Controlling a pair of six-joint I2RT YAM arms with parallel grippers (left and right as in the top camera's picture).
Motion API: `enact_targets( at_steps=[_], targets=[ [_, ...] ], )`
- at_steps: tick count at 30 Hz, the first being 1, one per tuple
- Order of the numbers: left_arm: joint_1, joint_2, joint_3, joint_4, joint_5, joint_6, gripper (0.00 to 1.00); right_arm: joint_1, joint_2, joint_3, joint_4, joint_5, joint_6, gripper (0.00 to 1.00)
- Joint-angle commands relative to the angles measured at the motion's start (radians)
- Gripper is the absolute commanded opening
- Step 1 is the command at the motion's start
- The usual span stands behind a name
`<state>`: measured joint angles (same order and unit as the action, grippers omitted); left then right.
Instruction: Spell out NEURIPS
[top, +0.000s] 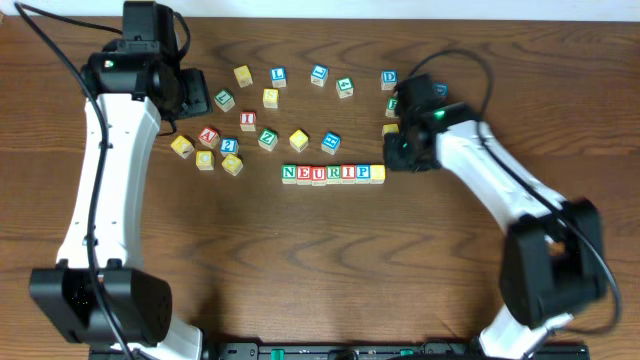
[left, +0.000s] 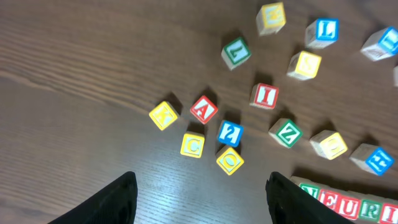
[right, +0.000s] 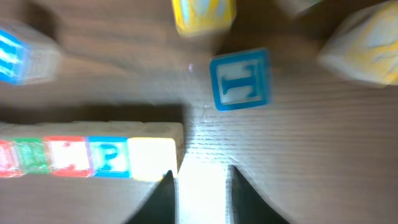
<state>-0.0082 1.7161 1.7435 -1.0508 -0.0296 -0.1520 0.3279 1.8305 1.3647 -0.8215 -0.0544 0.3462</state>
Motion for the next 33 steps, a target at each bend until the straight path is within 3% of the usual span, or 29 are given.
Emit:
enact_targets(
  at_steps=[1, 2, 3, 5, 6, 8, 11, 22, 33],
  targets=[
    [0.003, -0.102, 0.062, -0.003, -0.008, 0.01, 0.66, -0.023, -0.15, 0.071, -0.027, 0.007, -0.063, 0.42],
    [0.003, -0.131, 0.062, -0.003, -0.009, 0.01, 0.66, -0.028, -0.188, 0.076, -0.037, 0.007, -0.076, 0.51],
    [0.003, -0.154, 0.062, -0.003, -0.009, 0.01, 0.76, -0.032, -0.222, 0.076, -0.041, 0.008, -0.084, 0.58],
    [0.002, -0.196, 0.062, -0.016, -0.009, 0.01, 0.83, -0.041, -0.292, 0.076, -0.054, 0.02, -0.086, 0.7],
    [0.002, -0.213, 0.062, -0.027, -0.009, 0.01, 0.94, -0.045, -0.327, 0.076, -0.062, 0.03, -0.086, 0.73],
    [0.003, -0.24, 0.062, -0.06, -0.009, 0.01, 0.99, -0.051, -0.401, 0.076, -0.084, 0.056, -0.086, 0.78],
    [0.002, -0.262, 0.061, -0.089, -0.009, 0.01, 0.98, -0.055, -0.505, 0.076, -0.122, 0.121, -0.086, 0.98],
    [0.002, -0.263, 0.061, -0.101, -0.009, 0.01, 0.98, -0.054, -0.812, 0.076, -0.163, 0.202, -0.086, 0.99],
    [0.002, -0.263, 0.061, -0.101, -0.009, 0.01, 0.98, -0.054, -0.89, 0.076, -0.175, 0.202, -0.086, 0.99]
  ],
)
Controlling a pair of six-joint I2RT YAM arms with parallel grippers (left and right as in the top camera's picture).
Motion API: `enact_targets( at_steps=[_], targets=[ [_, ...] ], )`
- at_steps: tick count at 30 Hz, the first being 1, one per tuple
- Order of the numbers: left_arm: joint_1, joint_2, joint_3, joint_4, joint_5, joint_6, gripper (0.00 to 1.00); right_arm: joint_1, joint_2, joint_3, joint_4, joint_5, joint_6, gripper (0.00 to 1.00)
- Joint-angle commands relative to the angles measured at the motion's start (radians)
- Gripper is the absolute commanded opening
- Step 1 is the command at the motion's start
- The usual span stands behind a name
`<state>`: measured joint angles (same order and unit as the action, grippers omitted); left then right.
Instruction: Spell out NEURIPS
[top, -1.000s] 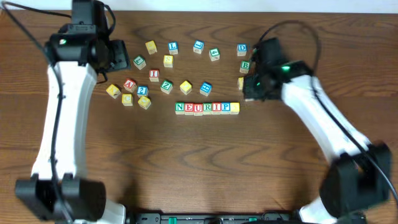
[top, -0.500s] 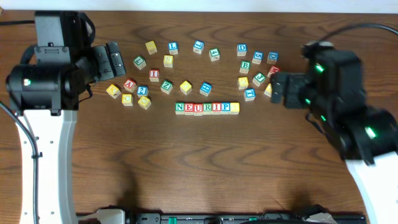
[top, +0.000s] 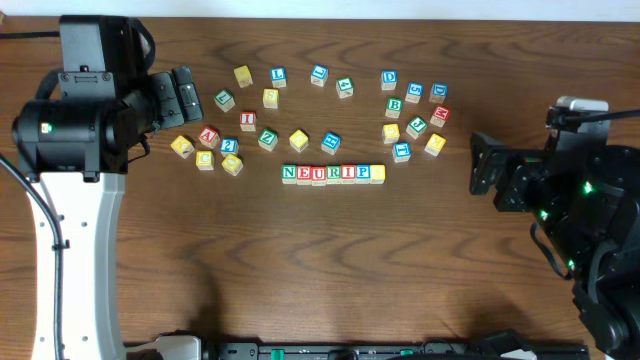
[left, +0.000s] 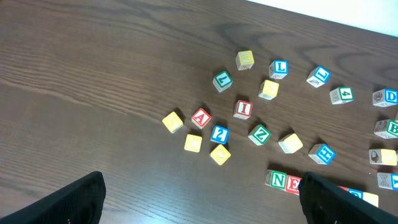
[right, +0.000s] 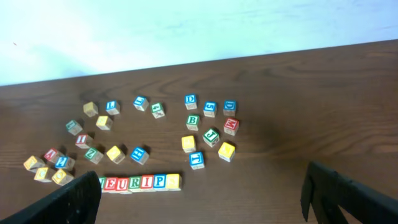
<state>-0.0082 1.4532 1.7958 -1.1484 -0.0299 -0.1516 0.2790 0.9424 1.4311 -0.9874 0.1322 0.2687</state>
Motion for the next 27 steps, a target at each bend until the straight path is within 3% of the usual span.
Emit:
enact_targets(
  at_steps=[1, 14, 20, 27],
  targets=[
    [0.002, 0.0, 0.009, -0.003, -0.008, 0.009, 0.98, -0.005, -0.002, 0.01, -0.02, 0.015, -0.008, 0.99],
    [0.002, 0.0, 0.009, -0.003, -0.008, 0.01, 0.98, -0.011, -0.005, -0.009, -0.095, 0.069, -0.013, 0.99],
    [0.002, 0.0, 0.009, -0.003, -0.008, 0.01, 0.98, -0.091, -0.106, -0.224, 0.149, 0.054, -0.033, 0.99],
    [0.002, 0.0, 0.009, -0.003, -0.008, 0.01, 0.98, -0.18, -0.354, -0.638, 0.562, -0.061, -0.114, 0.99]
  ],
)
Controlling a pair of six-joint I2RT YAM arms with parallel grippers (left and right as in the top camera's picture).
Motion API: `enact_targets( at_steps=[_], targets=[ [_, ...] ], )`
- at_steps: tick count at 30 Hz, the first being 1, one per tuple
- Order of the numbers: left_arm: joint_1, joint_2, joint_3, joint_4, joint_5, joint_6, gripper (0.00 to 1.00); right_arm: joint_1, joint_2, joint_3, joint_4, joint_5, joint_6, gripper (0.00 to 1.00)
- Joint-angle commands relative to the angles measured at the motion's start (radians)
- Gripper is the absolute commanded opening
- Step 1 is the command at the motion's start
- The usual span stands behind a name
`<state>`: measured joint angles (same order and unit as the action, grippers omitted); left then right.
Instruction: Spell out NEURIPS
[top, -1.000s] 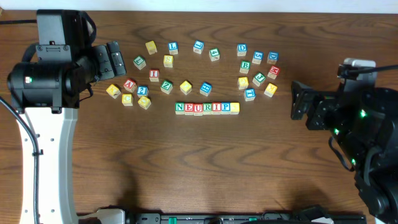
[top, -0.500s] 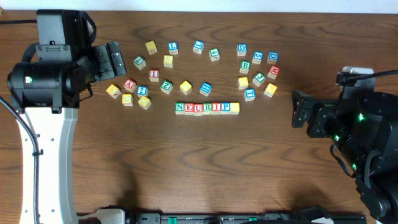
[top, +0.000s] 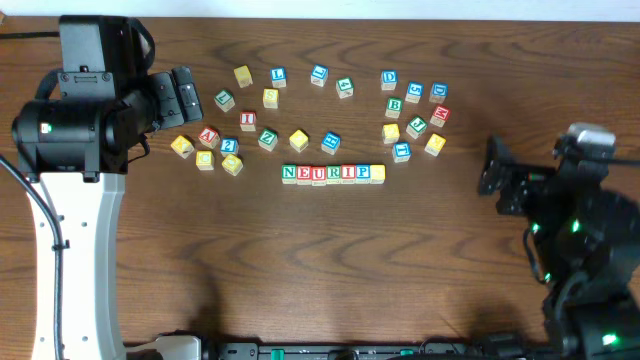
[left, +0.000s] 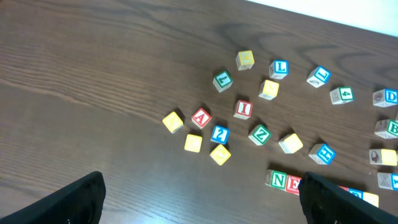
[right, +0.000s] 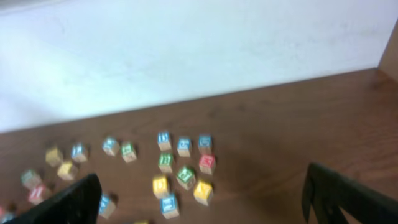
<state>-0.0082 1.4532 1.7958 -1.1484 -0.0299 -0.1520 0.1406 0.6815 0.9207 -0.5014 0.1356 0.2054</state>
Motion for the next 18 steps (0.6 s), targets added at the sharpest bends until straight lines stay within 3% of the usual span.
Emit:
enact_targets(
  at_steps=[1, 8, 18],
  targets=[
    [0.003, 0.0, 0.009, -0.003, -0.008, 0.01, 0.98, -0.061, -0.133, -0.187, 0.125, -0.083, -0.05, 0.99],
    [0.002, 0.0, 0.009, -0.003, -0.008, 0.01, 0.98, -0.146, -0.441, -0.591, 0.403, -0.128, -0.05, 0.99],
    [0.003, 0.0, 0.009, -0.003, -0.008, 0.01, 0.98, -0.153, -0.678, -0.904, 0.539, -0.128, -0.05, 0.99]
  ],
)
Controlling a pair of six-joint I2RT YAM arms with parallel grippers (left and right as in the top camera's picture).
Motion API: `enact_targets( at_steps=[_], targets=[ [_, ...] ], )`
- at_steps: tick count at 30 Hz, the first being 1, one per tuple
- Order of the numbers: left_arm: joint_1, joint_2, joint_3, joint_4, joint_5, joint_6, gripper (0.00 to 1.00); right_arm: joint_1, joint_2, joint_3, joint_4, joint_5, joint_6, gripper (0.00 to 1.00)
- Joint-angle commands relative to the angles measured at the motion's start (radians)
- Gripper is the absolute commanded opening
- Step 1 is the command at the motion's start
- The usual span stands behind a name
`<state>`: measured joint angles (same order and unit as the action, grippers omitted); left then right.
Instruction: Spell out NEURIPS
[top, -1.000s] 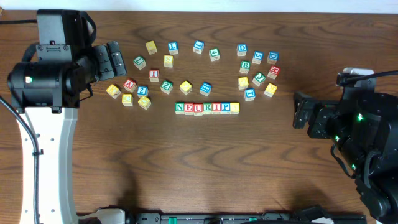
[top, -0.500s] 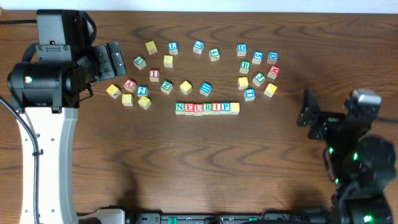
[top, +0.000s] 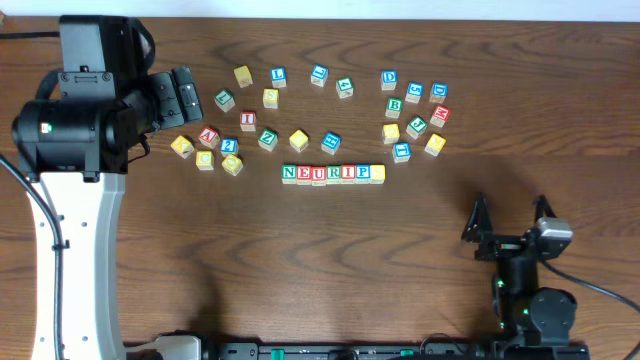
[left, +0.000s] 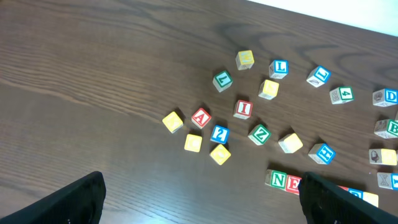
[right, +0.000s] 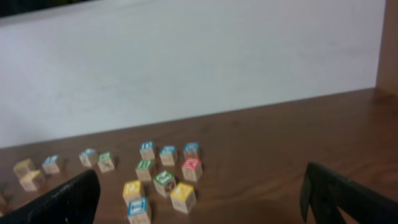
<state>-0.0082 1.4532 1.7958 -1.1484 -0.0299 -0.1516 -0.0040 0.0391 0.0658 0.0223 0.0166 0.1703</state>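
Observation:
A row of letter blocks (top: 333, 173) lies mid-table reading N, E, U, R, I, P, with a yellow block (top: 377, 173) closing its right end; that block's letter cannot be read. In the left wrist view only the N block (left: 278, 181) and part of E show beside a finger. My left gripper (top: 185, 95) hangs high over the table's left side, wide open and holding nothing (left: 200, 205). My right gripper (top: 508, 222) sits near the front right, well clear of the row, also wide open (right: 199, 205).
Loose letter blocks lie left of and behind the row (top: 230, 145) (left: 217, 134). Another cluster sits behind the row's right end (top: 415, 115) (right: 165, 180). A white wall (right: 199, 74) stands beyond the table's far edge.
My right arm has drawn back toward the table's front edge, and its camera now looks low across the table at the right cluster. The left arm and all blocks are unchanged.
First my right gripper was down at the row's right end, fingers close together beside the yellow block, and my left hung low over the left cluster. Then both were raised, wide open, away from the blocks. The right arm has since drawn farther back each time.

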Motion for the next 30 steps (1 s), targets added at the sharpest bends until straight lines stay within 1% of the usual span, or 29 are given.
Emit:
enact_targets(
  at_steps=[1, 6, 8, 30],
  targets=[
    [0.003, 0.0, 0.009, -0.003, -0.008, 0.01, 0.98, -0.008, -0.034, -0.06, 0.01, -0.007, -0.014, 0.99],
    [0.002, 0.0, 0.009, -0.003, -0.008, 0.01, 0.98, -0.004, -0.034, -0.06, -0.033, -0.011, -0.013, 0.99],
    [0.002, 0.0, 0.009, -0.003, -0.008, 0.01, 0.98, 0.006, -0.034, -0.06, -0.109, -0.037, -0.01, 0.99],
    [0.003, 0.0, 0.009, -0.003, -0.008, 0.01, 0.98, 0.015, -0.029, -0.06, -0.095, -0.046, -0.008, 0.99]
  ],
)
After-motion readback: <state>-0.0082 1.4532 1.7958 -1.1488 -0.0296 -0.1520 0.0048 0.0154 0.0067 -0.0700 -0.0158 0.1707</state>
